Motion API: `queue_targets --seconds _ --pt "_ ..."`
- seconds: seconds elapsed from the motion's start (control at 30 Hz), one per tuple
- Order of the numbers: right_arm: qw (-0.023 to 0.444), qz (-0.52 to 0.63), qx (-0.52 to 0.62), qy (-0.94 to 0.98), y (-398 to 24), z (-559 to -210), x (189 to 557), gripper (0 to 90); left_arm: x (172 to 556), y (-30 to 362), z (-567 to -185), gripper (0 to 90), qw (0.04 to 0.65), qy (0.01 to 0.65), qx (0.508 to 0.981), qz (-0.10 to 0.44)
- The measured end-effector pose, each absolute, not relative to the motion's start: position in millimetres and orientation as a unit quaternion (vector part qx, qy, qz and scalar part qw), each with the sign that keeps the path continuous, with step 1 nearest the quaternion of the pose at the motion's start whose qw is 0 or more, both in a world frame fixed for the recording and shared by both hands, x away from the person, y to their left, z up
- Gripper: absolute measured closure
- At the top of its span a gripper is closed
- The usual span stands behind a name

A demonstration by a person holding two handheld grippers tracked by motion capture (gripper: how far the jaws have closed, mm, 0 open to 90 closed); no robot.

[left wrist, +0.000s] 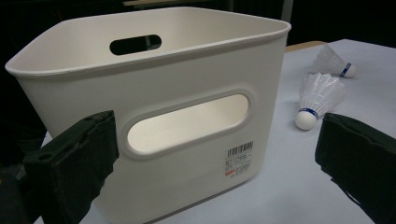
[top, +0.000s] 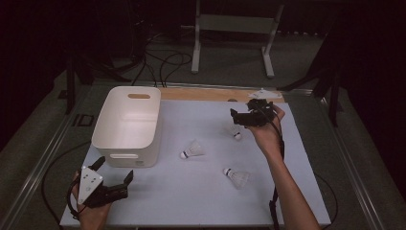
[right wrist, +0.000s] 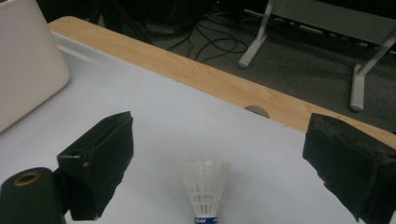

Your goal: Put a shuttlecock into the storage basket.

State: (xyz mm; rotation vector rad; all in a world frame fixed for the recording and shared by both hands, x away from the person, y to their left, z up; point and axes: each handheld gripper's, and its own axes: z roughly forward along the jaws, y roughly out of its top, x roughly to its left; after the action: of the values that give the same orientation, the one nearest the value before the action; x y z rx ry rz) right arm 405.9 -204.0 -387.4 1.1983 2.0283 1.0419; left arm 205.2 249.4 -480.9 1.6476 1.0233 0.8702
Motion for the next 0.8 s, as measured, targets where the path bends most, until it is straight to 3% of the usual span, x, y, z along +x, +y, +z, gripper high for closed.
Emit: queue_targets --seconds 0.8 --pt "0.276 0.351 0.457 0.769 -195 -398 448 8.8 205 251 -481 0.1 0.487 0.423 0.674 0.359"
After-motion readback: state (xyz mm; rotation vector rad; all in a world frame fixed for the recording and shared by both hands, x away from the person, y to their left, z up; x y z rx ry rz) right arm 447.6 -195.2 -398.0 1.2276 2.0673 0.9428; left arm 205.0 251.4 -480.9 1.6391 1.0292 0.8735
